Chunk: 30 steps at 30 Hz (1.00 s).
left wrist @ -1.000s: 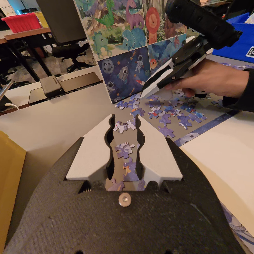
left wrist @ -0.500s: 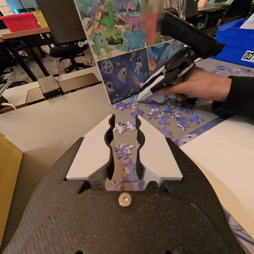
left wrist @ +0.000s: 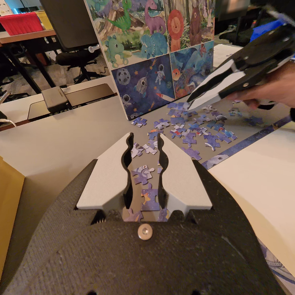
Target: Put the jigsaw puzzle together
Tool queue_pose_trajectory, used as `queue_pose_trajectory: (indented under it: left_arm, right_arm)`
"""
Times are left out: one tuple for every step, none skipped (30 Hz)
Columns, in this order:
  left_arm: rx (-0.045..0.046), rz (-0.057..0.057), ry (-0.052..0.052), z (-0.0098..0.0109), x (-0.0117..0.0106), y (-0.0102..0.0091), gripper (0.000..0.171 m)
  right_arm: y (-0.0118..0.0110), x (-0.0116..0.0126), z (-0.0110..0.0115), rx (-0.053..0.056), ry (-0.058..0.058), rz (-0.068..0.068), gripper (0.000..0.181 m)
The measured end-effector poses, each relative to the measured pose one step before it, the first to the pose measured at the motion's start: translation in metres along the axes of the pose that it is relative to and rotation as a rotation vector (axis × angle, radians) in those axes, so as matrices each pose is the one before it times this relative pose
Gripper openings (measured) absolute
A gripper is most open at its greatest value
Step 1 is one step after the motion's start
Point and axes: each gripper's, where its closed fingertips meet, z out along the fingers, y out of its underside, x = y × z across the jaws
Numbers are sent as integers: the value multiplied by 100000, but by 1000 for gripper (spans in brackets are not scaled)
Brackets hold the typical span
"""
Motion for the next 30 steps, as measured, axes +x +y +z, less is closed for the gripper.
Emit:
queue_pose_trajectory:
  left_arm:
    - [-169,150,-99,25,-2,42,29]
    - [-182,148,-140,21,-8,34,29]
    - [-236,108,-121,17,-11,53,29]
    - [-229,66,-76,29,-4,59,29]
    - [-234,37,-26,23,-6,52,29]
    - [-191,63,-20,26,2,34,29]
    - [-192,88,-16,32,11,42,29]
    - [-179,118,7,33,21,29,29]
    - [-187,163,-17,27,18,42,29]
    - [-237,182,-66,15,22,40,29]
    - [-172,174,-57,28,12,39,29]
    - [-128,118,-45,7,15,31,29]
    - [-73,64,10,13,13,13,29]
    - [-36,35,60,4,16,13,29]
    - [-32,39,78,13,23,-2,29]
    - [26,32,41,-7,7,-1,29]
    - [42,-13,79,0,11,-15,29]
    - [81,-32,120,2,18,-21,29]
    - [75,-38,98,-7,11,-6,29]
    - [41,-53,112,-4,18,-25,29]
    - [114,-67,136,-7,17,-21,29]
    - [73,-84,178,-1,21,-18,29]
    - [16,-101,256,10,39,-5,30]
    - [-113,-98,335,25,53,15,30]
    - [-406,-88,544,56,78,81,30]
    - [-845,-186,1432,99,216,158,29]
    - [-1333,-384,2688,155,402,233,27]
    - [-1833,-397,3415,195,532,310,24]
    - [-1849,194,3858,153,641,276,17]
    - [-1259,1776,5145,81,904,158,3]
  right_arm:
    - [-88,-611,-758,2067,-2219,-429,28]
    - [-235,-1163,-712,2565,-4785,-618,28]
    - [-244,-1544,-589,2275,-5896,-1586,28]
    - [-184,-1781,-404,1628,-6012,-3016,28]
    - [-8,-1784,-155,293,-5117,-3924,28]
    - [251,-1587,122,-1677,-3735,-3826,28]
    - [407,-1567,347,-2789,-4008,-3364,28]
    - [388,-1551,487,-2762,-4453,-3330,28]
    - [336,-1395,550,-2495,-4082,-3575,28]
    - [353,-1091,591,-2814,-2922,-3692,28]
    - [414,-749,581,-3539,-1634,-3743,28]
    - [454,-449,526,-3977,-794,-3565,28]
    - [390,-255,447,-3621,-274,-3297,25]
    - [300,-179,359,-2838,-408,-3480,9]
    - [147,95,298,-1847,1073,-2098,6]
    - [68,89,246,-1272,603,-1489,8]
    - [-6,139,176,-755,678,-527,14]
    - [-30,45,89,-552,-117,-111,15]
    - [-71,67,-10,-74,55,104,16]
    - [-56,85,-80,89,296,187,18]
    - [-26,56,-121,129,347,313,18]
    - [36,25,-130,110,220,498,19]
    - [98,33,-125,4,399,630,19]
    - [138,24,-92,-88,471,565,20]
    - [195,18,-81,-292,531,424,20]
    - [197,4,-56,-351,502,316,20]
    - [184,10,-60,-300,506,261,20]
    - [152,-15,-63,-211,337,339,19]
    - [87,-19,-87,105,255,437,19]
    - [41,-35,-98,368,131,603,19]
